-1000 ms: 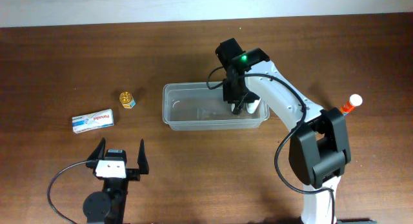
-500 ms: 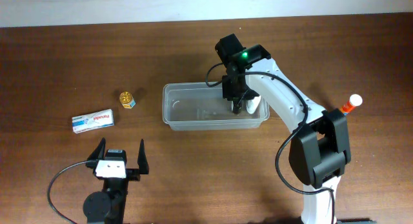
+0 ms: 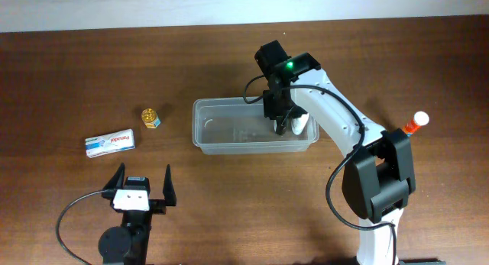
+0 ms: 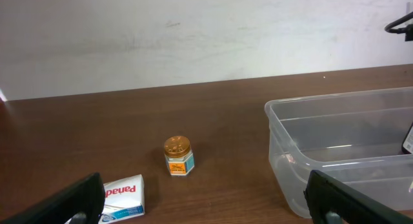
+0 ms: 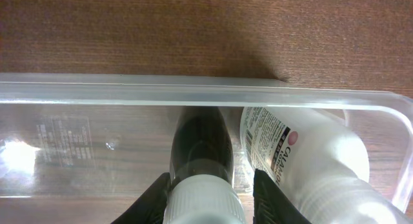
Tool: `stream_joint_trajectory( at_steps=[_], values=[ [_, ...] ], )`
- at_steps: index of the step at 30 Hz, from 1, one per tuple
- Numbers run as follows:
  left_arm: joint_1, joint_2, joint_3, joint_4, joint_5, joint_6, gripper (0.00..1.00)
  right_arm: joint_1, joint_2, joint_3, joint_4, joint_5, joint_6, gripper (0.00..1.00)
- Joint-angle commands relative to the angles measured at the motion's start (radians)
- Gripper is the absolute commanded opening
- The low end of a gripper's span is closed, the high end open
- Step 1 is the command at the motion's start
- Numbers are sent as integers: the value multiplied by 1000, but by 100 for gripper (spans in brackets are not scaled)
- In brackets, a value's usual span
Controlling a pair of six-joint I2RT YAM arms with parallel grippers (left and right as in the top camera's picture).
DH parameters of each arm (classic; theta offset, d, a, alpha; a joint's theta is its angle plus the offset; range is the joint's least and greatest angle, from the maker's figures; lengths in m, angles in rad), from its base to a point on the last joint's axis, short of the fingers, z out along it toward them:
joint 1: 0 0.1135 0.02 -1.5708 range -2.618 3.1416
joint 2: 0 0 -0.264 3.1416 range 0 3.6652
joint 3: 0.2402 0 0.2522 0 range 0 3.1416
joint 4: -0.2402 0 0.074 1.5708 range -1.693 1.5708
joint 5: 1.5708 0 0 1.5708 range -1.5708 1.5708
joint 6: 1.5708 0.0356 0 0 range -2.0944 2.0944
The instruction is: Pack container
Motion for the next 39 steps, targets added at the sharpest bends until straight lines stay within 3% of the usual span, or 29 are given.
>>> stream_joint_trajectory(
  at_steps=[1,27,39],
  values=[
    [6,-8,-6,-1,-3,19,100,4,-2,21,-3,10,-30,33],
    [6,-9,-6,-1,-3,19,99,4,-2,42,-11,62,-138,34],
    [6,-9,-6,-1,-3,19,99,4,-2,47,-11,58,-61,34]
  ],
)
